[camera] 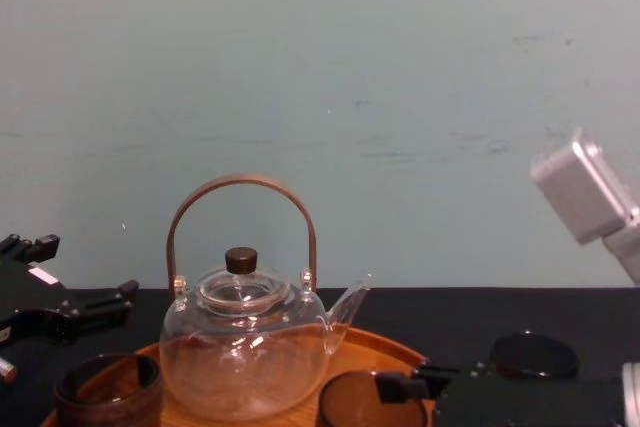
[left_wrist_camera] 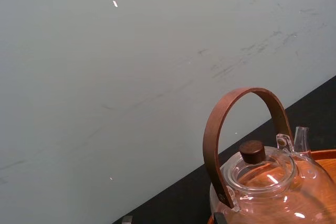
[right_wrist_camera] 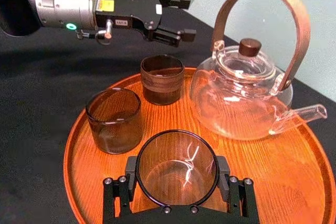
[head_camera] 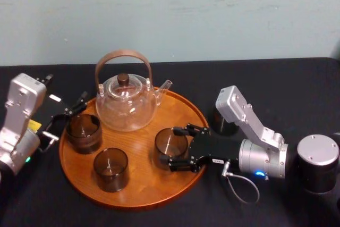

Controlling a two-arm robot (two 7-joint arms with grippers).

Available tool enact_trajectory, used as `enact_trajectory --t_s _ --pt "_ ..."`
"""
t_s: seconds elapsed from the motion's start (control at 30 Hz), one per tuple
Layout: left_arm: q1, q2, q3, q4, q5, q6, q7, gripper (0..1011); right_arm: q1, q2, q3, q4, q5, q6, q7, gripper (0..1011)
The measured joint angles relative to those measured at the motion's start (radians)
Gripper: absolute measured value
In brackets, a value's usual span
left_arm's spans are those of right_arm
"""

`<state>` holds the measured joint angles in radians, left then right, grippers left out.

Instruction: Pick up the glass from the table and place it on the tray.

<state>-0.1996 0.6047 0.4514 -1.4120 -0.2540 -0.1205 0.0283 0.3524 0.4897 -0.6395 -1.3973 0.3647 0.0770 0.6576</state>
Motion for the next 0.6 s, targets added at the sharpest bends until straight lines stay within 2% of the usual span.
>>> enact_trajectory --t_s 0.6 --pt "0.000 0.000 0.000 0.000 0.000 0.000 0.000 1001 0.015 -0.036 -0.012 0.077 -0.022 -0.016 0.005 903"
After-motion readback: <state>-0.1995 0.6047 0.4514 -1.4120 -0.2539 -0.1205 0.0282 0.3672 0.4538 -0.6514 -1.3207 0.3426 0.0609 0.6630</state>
